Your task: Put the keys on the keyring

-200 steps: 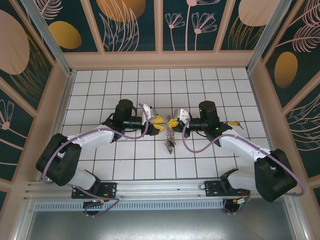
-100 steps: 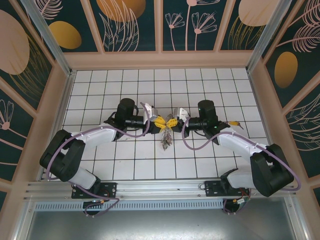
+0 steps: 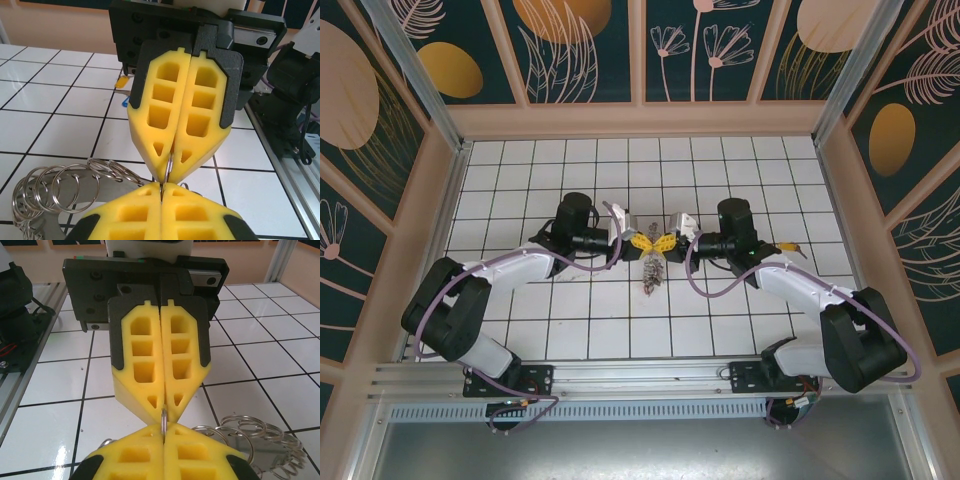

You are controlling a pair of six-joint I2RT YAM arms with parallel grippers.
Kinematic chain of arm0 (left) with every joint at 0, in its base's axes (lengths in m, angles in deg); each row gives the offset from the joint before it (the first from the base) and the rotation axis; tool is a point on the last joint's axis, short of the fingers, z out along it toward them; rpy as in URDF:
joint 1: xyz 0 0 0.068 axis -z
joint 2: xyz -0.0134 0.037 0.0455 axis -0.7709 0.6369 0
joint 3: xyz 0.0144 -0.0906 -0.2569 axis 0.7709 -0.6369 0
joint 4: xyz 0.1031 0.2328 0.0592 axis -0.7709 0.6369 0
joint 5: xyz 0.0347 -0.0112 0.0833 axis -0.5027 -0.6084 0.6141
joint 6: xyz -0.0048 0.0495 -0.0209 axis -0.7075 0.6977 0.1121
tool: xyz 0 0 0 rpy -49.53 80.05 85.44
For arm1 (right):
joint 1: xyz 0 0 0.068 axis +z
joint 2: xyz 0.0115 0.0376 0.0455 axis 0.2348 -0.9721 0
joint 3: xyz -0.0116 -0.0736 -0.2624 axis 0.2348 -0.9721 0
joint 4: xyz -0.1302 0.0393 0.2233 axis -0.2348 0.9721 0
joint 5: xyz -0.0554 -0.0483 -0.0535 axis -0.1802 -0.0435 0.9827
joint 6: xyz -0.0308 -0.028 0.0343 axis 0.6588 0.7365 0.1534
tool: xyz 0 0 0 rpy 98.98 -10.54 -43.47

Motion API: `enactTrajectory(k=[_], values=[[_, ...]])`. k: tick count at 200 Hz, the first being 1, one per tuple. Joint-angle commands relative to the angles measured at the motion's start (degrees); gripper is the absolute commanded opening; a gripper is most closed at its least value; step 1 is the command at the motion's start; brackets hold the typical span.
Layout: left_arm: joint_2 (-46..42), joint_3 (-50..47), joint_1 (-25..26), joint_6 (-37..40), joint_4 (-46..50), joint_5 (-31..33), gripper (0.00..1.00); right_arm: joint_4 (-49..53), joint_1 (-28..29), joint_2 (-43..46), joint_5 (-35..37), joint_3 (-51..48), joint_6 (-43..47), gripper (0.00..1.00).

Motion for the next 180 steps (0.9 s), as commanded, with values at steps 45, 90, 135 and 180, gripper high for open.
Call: enactTrajectory(k=[45, 90, 135, 180], values=[[-1.91, 0.72, -0.19, 1.23, 0.07, 1.80, 0.00, 5.38, 0.04, -0.05, 3.15, 3.66, 5.35, 0.07], [-2.62, 0.74, -0.19, 1.55, 0.94, 2.42, 0.00, 8.10, 0.05, -0.14, 4.61, 4.17, 7.61, 0.09], [-2.73, 1.08, -0.20, 2.38, 2.44, 2.38, 0.00, 8.08, 0.03, 0.02, 5.36, 4.06, 8.02, 0.11], [-2.45, 1.87, -0.20, 2.70, 3.59, 1.88, 0.00, 6.43, 0.10, -0.16, 4.12, 4.14, 7.00, 0.00]])
